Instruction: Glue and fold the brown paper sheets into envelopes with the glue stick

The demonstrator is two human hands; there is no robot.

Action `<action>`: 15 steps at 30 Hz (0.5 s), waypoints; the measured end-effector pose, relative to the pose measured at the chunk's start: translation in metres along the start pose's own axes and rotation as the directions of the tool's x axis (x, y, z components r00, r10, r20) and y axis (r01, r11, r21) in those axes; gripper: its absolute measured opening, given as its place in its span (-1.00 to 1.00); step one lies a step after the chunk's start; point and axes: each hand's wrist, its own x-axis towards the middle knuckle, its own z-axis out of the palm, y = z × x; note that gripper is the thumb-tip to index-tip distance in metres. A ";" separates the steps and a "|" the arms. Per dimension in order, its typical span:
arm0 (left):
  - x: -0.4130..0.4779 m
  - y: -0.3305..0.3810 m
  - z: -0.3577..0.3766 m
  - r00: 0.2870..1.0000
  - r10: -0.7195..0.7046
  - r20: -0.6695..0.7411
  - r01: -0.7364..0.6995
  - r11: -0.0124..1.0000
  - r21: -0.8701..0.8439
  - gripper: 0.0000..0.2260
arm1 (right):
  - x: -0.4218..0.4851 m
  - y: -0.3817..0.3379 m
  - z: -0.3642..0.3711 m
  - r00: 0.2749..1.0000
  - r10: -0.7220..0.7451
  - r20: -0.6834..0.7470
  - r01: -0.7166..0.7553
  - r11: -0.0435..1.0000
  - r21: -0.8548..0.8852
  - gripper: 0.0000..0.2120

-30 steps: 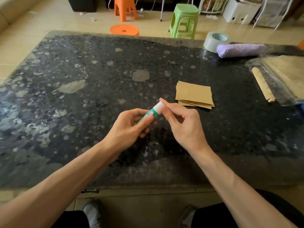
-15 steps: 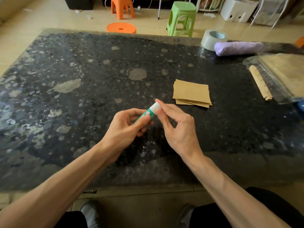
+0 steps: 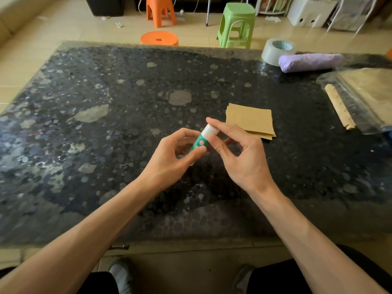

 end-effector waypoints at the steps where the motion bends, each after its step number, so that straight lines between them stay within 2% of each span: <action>1: 0.003 0.000 -0.001 1.000 0.024 -0.016 -0.024 0.999 0.038 -0.77 | 0.001 0.000 -0.001 1.000 0.006 -0.005 -0.006 1.000 0.011 -0.65; 4: 0.012 0.000 -0.003 0.995 0.086 -0.054 -0.077 0.985 0.153 -0.74 | 0.003 0.002 0.000 1.000 0.031 0.005 -0.031 0.998 0.050 -0.60; 7: 0.022 -0.002 -0.002 0.990 0.112 -0.087 -0.093 0.976 0.198 -0.74 | 0.004 0.002 0.002 0.998 0.065 0.024 -0.067 0.995 0.080 -0.41; 10: 0.033 -0.009 -0.002 0.977 0.095 -0.191 -0.057 0.980 0.193 -0.74 | -0.001 0.005 0.001 0.992 0.100 0.079 -0.094 0.993 -0.070 -0.27; 12: 0.040 -0.014 -0.001 0.969 0.080 -0.235 -0.034 0.980 0.195 -0.74 | -0.005 0.008 0.004 0.980 0.152 0.128 -0.126 0.973 -0.194 -0.28; 15: 0.047 -0.021 0.002 0.958 0.068 -0.280 -0.012 0.980 0.197 -0.74 | -0.006 0.013 0.008 0.967 0.202 0.154 -0.153 0.947 -0.282 -0.34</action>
